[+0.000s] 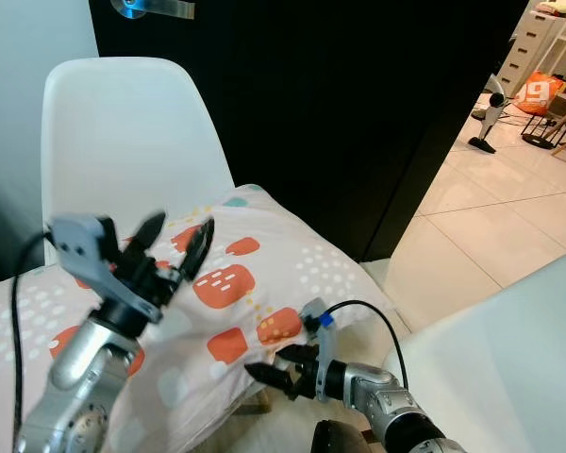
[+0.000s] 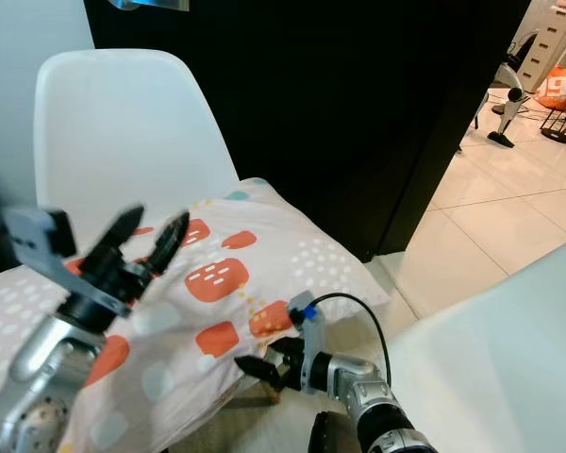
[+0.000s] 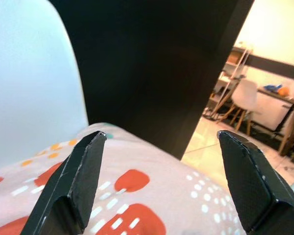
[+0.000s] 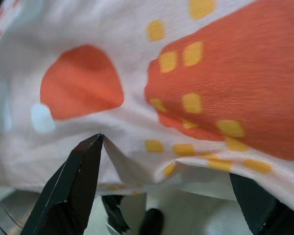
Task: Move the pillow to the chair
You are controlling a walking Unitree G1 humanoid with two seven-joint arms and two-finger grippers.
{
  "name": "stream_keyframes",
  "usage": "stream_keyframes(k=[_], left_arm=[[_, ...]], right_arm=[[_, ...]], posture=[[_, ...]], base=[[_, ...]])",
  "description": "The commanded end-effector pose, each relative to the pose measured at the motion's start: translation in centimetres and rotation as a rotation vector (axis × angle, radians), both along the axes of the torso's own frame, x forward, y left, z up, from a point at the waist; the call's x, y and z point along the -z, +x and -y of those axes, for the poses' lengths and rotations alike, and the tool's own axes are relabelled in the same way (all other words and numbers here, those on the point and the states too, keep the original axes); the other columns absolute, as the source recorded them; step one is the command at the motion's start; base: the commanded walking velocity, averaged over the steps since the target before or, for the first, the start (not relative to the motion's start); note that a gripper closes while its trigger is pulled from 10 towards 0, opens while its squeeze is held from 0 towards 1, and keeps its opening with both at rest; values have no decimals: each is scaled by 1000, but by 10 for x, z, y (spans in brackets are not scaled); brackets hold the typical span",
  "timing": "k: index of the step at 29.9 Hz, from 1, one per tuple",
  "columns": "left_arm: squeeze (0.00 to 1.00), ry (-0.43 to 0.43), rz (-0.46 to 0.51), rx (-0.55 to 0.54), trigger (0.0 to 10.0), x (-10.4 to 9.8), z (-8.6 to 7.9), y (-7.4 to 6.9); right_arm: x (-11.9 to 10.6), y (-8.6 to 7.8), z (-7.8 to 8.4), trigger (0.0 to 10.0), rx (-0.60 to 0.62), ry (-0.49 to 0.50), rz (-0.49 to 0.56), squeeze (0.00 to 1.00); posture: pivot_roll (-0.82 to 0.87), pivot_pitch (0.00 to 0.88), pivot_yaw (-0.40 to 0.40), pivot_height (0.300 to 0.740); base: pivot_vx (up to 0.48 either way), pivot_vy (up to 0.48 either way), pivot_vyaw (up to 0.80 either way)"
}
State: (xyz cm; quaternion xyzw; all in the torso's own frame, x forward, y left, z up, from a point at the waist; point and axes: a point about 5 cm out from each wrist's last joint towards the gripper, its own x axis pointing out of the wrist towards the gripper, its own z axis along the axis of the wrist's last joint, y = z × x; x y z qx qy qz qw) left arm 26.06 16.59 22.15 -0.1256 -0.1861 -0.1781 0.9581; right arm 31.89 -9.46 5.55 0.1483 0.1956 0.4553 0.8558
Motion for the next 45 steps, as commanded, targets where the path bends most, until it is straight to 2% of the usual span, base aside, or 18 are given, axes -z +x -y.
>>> stream_keyframes(k=[1, 2, 4, 5, 8, 16, 25, 31, 34, 36, 37, 38, 40, 42, 43, 44, 45], left_arm=[[0, -10, -66, 4, 10000, 13, 9, 2], [0, -10, -66, 4, 10000, 13, 9, 2], [0, -45, -171, 9, 10000, 37, 20, 6], [0, -45, -171, 9, 10000, 37, 20, 6], [0, -38, -268, -25, 10000, 60, 20, 14], [0, 3, -309, -68, 10000, 74, 15, 22], [0, 18, -288, -57, 10000, 75, 23, 31], [0, 34, -297, -58, 10000, 80, 24, 33], [0, 69, -356, -78, 10000, 100, 21, 31], [0, 69, -356, -78, 10000, 100, 21, 31], [0, 85, -392, -88, 10000, 111, 19, 30], [0, 85, -392, -88, 10000, 111, 19, 30], [0, 108, -488, -86, 10000, 140, 16, 20], [0, 108, -488, -86, 10000, 140, 16, 20], [0, 120, -534, -83, 10000, 154, 15, 15], [0, 120, -534, -83, 10000, 154, 15, 15], [0, 124, -590, -90, 10000, 170, 11, 9]], right_arm=[[1, 0, 5, 10000, 54, 59, -31, 0], [1, 0, 5, 10000, 54, 59, -31, 0], [3, 0, 10, 10000, 123, 129, -68, 0], [3, 0, 10, 10000, 123, 129, -68, 0], [13, -1, 16, 10000, 227, 123, -118, 0], [15, -2, 15, 10000, 246, 122, -127, 0], [12, 1, 10, 10000, 246, 124, -117, 0], [14, 0, 9, 10000, 249, 113, -122, 0], [22, -5, 10, 10000, 272, 90, -148, 0], [22, -5, 10, 10000, 272, 90, -148, 0], [24, -6, 11, 10000, 283, 83, -159, 0], [24, -6, 11, 10000, 283, 83, -159, 0], [30, -11, 13, 10000, 296, 70, -179, 0], [30, -11, 13, 10000, 296, 70, -179, 0], [32, -12, 13, 10000, 300, 67, -185, 0], [32, -12, 13, 10000, 300, 67, -185, 0], [35, -14, 14, 10000, 309, 59, -195, 0]], posture=[[105, 122, -149, 546], [105, 122, -149, 546], [100, 116, -141, 556], [100, 116, -141, 556], [95, 101, -129, 571], [86, 77, -119, 590], [85, 56, -118, 624], [86, 58, -120, 639], [92, 63, -117, 654], [92, 63, -117, 654], [92, 63, -116, 658], [92, 63, -116, 658], [94, 70, -109, 668], [94, 70, -109, 668], [94, 70, -109, 673], [94, 70, -109, 673], [92, 70, -102, 678]], base=[[0, 0, 0], [0, 0, 0], [0, 0, 0], [0, 0, 0], [0, 0, 0], [0, 0, 0], [0, 0, 0], [0, 0, 0], [0, 0, 0], [0, 0, 0], [0, 0, 0], [0, 0, 0], [0, 0, 0], [0, 0, 0], [0, 0, 0], [0, 0, 0], [0, 0, 0]])
